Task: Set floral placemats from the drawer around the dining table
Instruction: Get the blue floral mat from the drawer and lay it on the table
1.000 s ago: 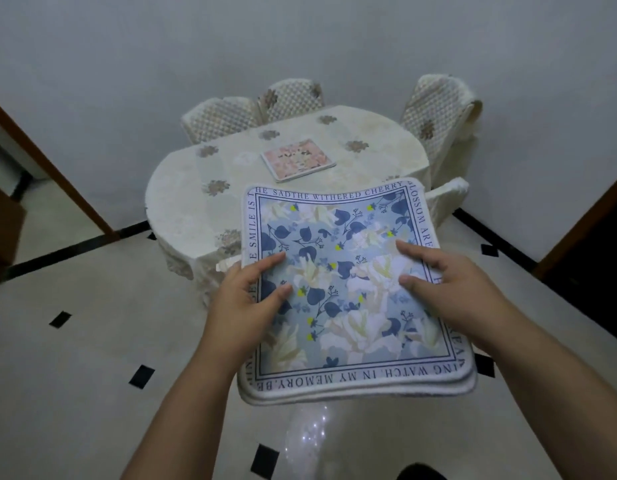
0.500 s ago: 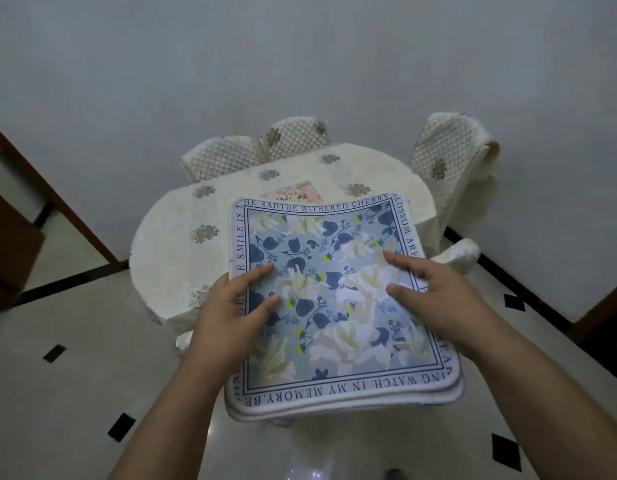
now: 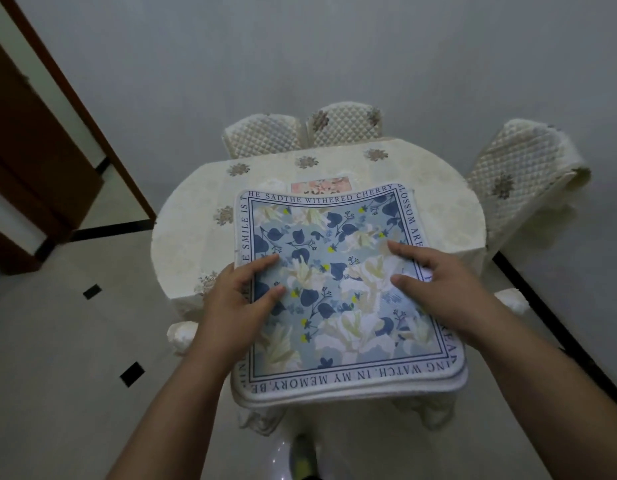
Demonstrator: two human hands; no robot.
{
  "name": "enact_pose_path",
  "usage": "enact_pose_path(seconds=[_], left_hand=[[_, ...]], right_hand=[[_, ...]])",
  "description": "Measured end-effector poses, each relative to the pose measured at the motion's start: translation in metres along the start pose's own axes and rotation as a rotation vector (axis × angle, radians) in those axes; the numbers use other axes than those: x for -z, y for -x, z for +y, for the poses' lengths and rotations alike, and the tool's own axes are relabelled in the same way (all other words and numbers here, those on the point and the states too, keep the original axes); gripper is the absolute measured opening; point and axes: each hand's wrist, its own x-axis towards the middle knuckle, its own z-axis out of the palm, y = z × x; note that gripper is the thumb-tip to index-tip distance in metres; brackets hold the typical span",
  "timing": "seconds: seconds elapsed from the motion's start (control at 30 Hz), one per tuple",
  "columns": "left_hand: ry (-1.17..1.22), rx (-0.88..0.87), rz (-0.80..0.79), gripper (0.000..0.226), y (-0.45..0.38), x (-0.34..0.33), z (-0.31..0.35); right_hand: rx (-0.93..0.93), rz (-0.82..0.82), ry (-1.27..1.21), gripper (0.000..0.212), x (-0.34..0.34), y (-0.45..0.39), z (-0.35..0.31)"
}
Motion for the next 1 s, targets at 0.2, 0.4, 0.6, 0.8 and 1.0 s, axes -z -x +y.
enact_pose_path(seconds=[0.2,0.4,0.6,0.8,1.0], left_hand=[[0.007,0.015,-0.028,0.045,-0.039,-0.021,-0.010],[0.014,0.029,-0.101,0.045,-0.104,-0.041,-0.028],[0.051,-0.002,-0.155,0.047,-0.193,-0.053,-0.055],[0.079,0.021,-0.218,0.047,-0.275,-0.055,-0.084],[0.163,0.097,-0.329,0.067,-0.327,-0.055,-0.094]], right_hand=[[-0.014,0.011,0.030,0.050,0.005,-0.037,0.006],[-0.066,0.057,0.080,0.049,0.001,-0.093,0.011],[-0.086,0.090,0.158,0.050,-0.009,-0.171,0.008],[-0.121,0.105,0.184,0.051,-0.032,-0.240,0.007],[-0.188,0.057,0.262,0.060,-0.046,-0.294,0.008]])
